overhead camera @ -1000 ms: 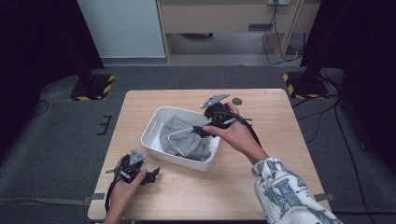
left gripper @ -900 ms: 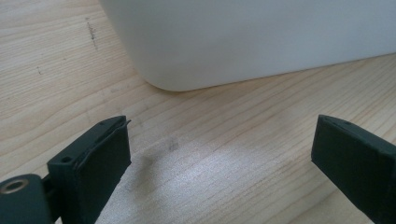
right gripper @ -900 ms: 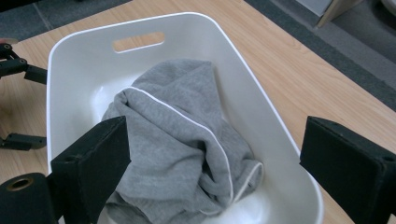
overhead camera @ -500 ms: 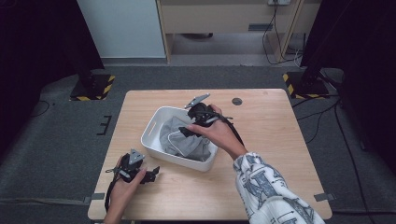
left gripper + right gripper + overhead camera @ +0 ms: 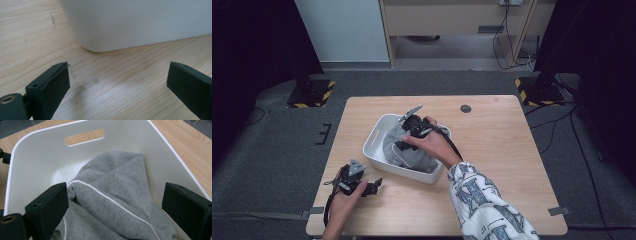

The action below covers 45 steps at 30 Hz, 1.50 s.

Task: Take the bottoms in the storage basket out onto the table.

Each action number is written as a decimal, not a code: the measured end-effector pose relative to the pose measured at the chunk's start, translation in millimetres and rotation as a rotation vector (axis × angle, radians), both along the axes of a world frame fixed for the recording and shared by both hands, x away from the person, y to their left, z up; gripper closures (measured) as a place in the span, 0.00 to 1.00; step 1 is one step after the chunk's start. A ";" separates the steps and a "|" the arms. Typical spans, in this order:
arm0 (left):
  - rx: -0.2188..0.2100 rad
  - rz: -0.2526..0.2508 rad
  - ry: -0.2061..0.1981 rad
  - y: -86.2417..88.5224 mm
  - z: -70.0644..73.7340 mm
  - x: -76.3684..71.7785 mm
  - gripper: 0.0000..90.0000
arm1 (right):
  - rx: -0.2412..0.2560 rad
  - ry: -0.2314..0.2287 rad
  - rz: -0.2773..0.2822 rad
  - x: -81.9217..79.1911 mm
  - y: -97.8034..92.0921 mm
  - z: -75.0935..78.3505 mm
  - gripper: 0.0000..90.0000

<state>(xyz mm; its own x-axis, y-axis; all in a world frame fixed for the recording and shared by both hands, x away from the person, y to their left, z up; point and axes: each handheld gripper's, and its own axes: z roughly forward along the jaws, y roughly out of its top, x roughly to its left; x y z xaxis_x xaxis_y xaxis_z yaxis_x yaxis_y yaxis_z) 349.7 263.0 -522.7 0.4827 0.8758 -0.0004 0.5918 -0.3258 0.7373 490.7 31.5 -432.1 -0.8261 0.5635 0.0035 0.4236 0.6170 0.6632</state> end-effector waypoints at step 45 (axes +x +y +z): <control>-0.012 0.010 -0.007 1.2 0.7 0.5 0.03 | -0.047 0.159 -0.087 15.1 11.3 -70.0 0.00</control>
